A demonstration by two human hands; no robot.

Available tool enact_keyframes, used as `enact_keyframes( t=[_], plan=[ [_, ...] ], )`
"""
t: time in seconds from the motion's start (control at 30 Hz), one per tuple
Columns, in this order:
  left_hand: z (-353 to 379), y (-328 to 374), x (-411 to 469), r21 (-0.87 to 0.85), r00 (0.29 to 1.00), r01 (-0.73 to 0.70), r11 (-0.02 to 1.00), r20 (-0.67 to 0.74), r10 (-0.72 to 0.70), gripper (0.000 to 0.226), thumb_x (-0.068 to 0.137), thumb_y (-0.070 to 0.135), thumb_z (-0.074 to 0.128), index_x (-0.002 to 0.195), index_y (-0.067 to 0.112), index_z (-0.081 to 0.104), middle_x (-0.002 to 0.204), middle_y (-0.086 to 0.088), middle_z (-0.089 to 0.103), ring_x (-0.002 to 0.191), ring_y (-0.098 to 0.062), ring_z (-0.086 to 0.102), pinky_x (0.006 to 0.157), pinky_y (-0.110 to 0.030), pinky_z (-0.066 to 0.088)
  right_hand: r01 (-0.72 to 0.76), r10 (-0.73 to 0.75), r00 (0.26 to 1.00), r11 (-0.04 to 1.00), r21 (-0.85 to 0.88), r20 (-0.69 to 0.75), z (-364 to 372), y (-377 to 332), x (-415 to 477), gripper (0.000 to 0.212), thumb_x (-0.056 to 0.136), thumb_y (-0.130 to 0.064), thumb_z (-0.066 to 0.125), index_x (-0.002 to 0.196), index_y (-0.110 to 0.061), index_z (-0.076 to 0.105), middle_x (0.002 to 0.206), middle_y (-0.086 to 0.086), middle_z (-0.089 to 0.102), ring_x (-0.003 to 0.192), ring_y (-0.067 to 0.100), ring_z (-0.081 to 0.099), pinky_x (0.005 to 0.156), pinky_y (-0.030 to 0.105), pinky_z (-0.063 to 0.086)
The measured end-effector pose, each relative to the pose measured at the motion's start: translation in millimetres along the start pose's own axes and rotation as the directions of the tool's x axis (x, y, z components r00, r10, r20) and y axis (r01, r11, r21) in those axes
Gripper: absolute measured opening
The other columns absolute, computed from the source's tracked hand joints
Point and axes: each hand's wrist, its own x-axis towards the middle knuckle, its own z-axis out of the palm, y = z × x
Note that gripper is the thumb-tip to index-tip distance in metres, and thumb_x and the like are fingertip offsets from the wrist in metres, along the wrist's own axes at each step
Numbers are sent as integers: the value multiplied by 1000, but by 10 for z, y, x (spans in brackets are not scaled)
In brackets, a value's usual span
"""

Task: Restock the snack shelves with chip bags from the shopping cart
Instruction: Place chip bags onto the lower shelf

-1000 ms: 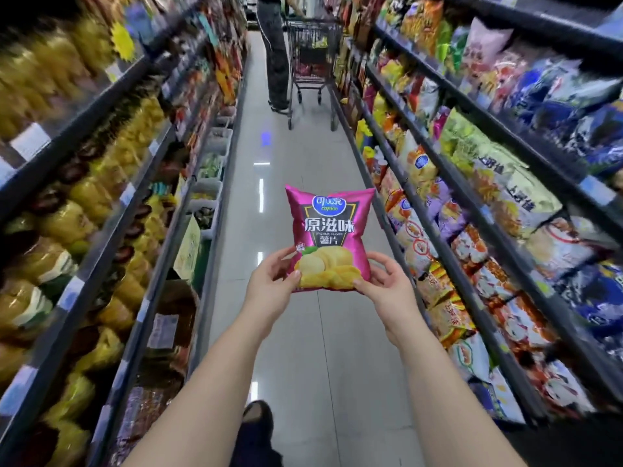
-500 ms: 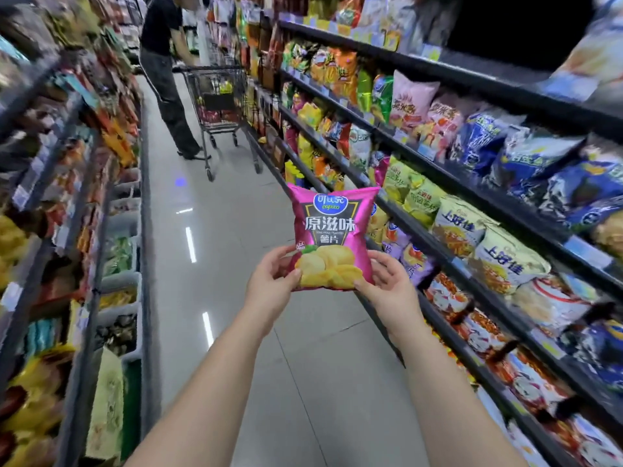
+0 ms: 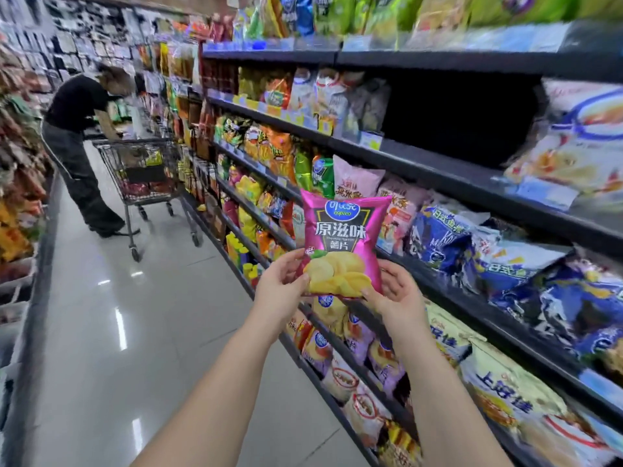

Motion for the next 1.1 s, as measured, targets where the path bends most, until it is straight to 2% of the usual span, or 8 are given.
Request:
enact_keyframes(
  t=[0.13, 0.3, 0.37, 0.53, 0.67, 0.8, 0.97, 1.1],
  plan=[
    [169, 212, 830, 16, 996, -62, 998, 70, 61, 41, 93, 2, 60, 123, 30, 60, 117, 6, 63, 113, -12, 58, 94, -28, 49, 90, -93, 993, 995, -40, -78, 78, -214, 703, 50, 79, 6, 73, 111, -31, 60, 113, 0, 68, 104, 14, 65, 92, 29, 52],
    [271, 526, 1973, -8, 975, -106, 994, 195, 106, 41, 93, 5, 60, 129, 25, 59, 122, -1, 63, 108, -14, 60, 96, -34, 50, 185, -203, 966, 975, -125, -157, 282, -575, 1586, 46, 82, 4, 71, 118, -21, 59, 111, 1, 68, 100, 12, 66, 90, 27, 54],
    [306, 632, 2398, -4, 958, -118, 993, 263, 115, 42, 93, 5, 60, 131, 24, 59, 117, -2, 65, 102, -13, 62, 92, -29, 51, 211, -245, 946, 962, -173, -212, 394, -670, 1920, 44, 83, 3, 70, 118, -21, 60, 109, 1, 69, 96, 11, 67, 85, 28, 56],
    [380, 853, 3368, -10, 898, -140, 990, 420, 131, 35, 97, 9, 56, 129, 22, 58, 107, 1, 64, 93, -9, 61, 71, -14, 46, 202, -316, 894, 917, -344, -318, 612, -857, 2601, 36, 85, -11, 72, 116, -26, 59, 99, -8, 67, 87, 3, 63, 65, 7, 48],
    [522, 987, 4105, 0, 850, -175, 985, 506, 151, 30, 95, 12, 59, 124, 17, 63, 105, -1, 68, 97, -15, 63, 87, -25, 49, 155, -301, 852, 927, -342, -429, 721, -952, 3108, 39, 84, -16, 73, 120, -23, 59, 99, -3, 68, 89, 11, 66, 70, 20, 50],
    [830, 1121, 4714, -10, 790, -190, 982, 592, 159, 33, 92, 8, 59, 124, 13, 63, 97, -4, 68, 86, -17, 60, 78, -28, 49, 110, -295, 801, 928, -356, -521, 723, -1070, 3615, 38, 83, -15, 75, 117, -24, 60, 95, -1, 71, 86, 14, 68, 70, 22, 51],
    [1326, 1201, 5301, 4, 763, -236, 972, 620, 183, 41, 93, 0, 57, 133, 9, 53, 118, -16, 62, 85, -17, 56, 62, -13, 44, 14, -198, 817, 946, -324, -541, 508, -1258, 4230, 40, 75, -5, 76, 112, -16, 64, 98, 9, 72, 87, 23, 70, 78, 33, 55],
    [1661, 1157, 5736, 42, 732, -190, 981, 672, 113, 48, 90, 1, 64, 134, 13, 50, 117, -7, 65, 86, -15, 61, 61, -19, 50, -25, -22, 865, 996, -86, -502, 325, -1411, 4659, 7, 84, -6, 69, 85, -11, 64, 80, 10, 69, 66, 20, 64, 67, 31, 51]
  ],
)
